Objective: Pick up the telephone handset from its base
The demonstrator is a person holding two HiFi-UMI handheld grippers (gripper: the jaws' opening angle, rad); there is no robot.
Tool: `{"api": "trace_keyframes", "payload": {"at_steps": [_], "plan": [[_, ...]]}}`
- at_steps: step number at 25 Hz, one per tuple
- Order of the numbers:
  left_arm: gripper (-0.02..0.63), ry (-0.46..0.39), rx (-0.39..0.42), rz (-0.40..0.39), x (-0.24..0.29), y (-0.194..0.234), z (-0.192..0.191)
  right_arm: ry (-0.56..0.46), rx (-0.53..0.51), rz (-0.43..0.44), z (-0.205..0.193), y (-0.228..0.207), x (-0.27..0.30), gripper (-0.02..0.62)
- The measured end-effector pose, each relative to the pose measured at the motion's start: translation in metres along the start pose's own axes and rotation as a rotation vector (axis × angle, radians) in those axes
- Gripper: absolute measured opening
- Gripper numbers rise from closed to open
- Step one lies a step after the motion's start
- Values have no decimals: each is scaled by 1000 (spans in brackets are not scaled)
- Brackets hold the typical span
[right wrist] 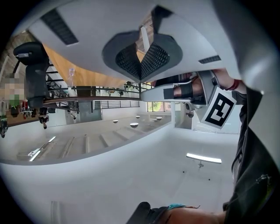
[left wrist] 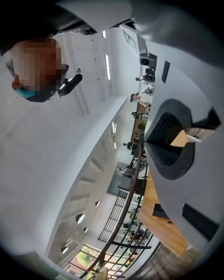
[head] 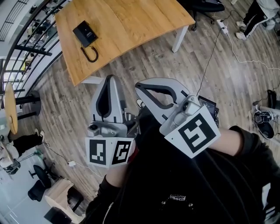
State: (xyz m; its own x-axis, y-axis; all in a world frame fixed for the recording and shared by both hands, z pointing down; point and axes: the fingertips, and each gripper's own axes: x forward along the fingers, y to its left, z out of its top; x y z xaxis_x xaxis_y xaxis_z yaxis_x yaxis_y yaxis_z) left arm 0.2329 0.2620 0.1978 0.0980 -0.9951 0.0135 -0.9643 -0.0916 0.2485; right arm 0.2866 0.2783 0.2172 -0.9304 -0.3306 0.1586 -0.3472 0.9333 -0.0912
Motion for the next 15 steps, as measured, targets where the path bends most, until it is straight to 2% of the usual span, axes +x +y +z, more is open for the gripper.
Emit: {"api": "trace_keyframes", "payload": {"at_steps": [6, 10, 15], "plan": [[-4, 16, -34, -17, 24, 52, 10, 19, -20, 10, 14, 0, 57, 18], [-3, -11, -124, -53, 31, 90, 27, 0, 2, 13, 32, 3, 98, 18], [-3, 17, -73, -18, 25, 144, 27, 4, -24, 35, 40, 22, 147, 18]]}}
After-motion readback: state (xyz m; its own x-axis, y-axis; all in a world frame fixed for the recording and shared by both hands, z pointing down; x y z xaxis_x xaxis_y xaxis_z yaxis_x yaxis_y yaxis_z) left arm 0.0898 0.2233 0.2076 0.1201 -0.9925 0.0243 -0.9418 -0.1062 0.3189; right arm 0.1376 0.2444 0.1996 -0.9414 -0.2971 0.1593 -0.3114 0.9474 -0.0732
